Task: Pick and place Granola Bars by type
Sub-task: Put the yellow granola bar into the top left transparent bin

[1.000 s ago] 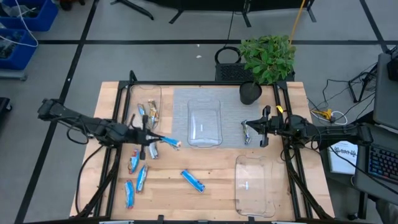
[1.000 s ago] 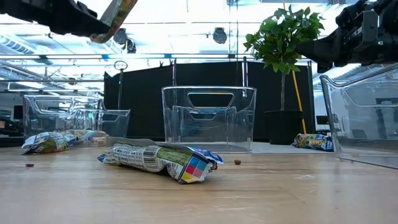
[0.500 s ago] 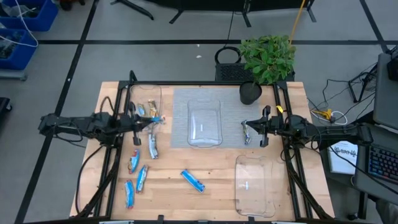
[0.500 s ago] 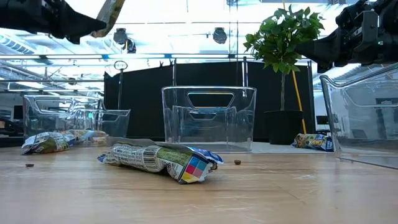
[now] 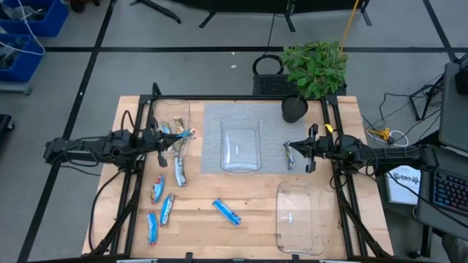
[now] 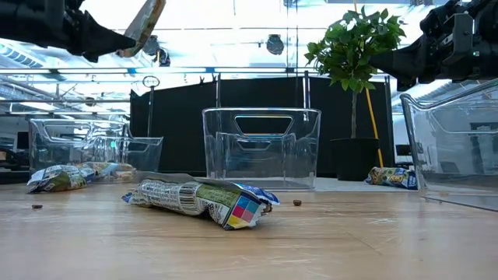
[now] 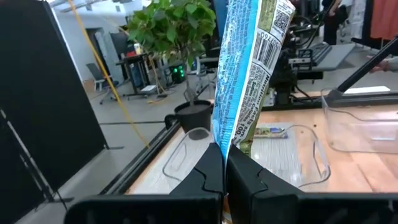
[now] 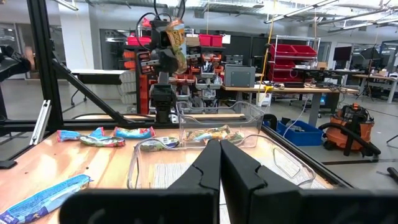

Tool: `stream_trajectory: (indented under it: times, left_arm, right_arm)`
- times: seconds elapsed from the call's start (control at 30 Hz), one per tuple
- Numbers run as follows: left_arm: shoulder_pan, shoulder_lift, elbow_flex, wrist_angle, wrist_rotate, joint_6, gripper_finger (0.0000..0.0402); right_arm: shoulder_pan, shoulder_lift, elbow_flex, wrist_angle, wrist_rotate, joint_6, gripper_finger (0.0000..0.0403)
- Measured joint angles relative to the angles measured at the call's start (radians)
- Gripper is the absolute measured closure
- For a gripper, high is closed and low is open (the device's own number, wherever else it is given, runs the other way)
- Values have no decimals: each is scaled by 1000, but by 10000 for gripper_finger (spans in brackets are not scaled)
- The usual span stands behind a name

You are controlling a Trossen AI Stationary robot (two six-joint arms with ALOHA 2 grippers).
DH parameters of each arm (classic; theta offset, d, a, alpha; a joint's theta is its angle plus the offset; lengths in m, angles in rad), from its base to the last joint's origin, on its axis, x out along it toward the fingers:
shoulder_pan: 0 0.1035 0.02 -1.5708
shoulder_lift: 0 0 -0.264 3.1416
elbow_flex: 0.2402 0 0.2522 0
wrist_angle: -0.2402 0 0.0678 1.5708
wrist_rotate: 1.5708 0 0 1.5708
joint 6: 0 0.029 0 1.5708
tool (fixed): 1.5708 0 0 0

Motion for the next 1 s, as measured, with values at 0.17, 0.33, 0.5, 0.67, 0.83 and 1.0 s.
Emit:
stream_trajectory:
  times: [0.17,0.33,0.5,0.67,0.83,1.0]
  left_arm:
    - [32,0,0,-17,-1,-37,399]
    - [82,-2,0,-11,6,-45,399]
    - [143,-2,0,10,91,-28,399]
    - [219,-4,-50,101,159,-34,399]
    - [315,-35,-142,212,206,-86,399]
    - [411,-83,-171,236,218,-123,399]
  right_arm:
    - [0,0,0,0,0,0,403]
    - [0,0,0,0,0,0,403]
    - [0,0,0,0,0,0,403]
    - [0,0,0,0,0,0,403]
    - [0,0,0,0,0,0,403]
    - [0,0,0,0,0,0,403]
